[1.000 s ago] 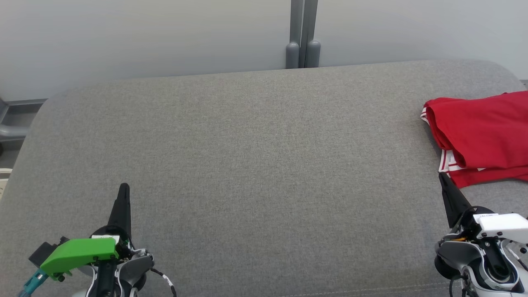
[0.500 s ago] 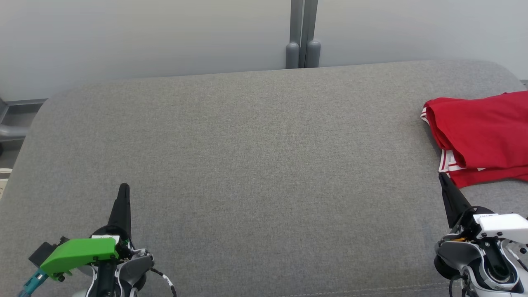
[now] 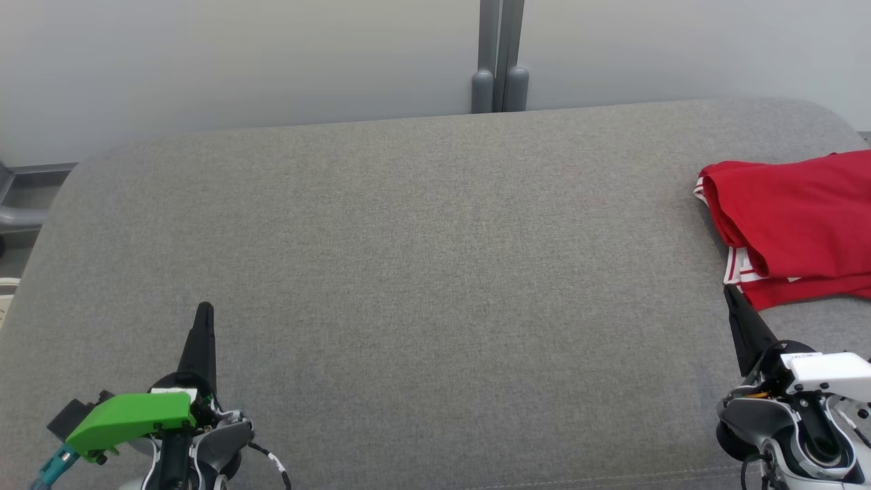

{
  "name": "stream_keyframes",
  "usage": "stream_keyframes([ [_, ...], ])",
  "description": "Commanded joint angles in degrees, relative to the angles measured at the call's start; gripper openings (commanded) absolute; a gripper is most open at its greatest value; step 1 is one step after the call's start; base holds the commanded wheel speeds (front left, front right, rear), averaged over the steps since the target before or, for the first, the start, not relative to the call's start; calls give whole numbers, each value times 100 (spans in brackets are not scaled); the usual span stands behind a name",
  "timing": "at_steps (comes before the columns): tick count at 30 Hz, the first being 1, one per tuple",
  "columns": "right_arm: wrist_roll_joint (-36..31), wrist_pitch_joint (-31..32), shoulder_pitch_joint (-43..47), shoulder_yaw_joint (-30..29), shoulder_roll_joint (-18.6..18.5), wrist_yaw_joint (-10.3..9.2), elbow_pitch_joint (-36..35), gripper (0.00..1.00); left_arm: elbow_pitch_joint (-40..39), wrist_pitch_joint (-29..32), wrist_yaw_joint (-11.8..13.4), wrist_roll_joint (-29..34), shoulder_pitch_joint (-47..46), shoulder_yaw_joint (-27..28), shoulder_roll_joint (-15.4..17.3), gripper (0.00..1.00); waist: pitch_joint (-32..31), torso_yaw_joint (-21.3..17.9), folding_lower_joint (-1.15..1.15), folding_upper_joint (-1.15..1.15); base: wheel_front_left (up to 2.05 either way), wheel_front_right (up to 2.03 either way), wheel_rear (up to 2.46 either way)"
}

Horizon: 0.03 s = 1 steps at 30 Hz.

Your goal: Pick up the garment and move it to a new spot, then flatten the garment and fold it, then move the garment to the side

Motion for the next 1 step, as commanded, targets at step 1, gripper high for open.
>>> stream_keyframes([
  [1, -18, 23, -65, -11, 0, 2, 12, 0, 6, 18, -16, -30, -50, 11, 0, 0, 0, 0, 0, 0, 0, 0, 0],
])
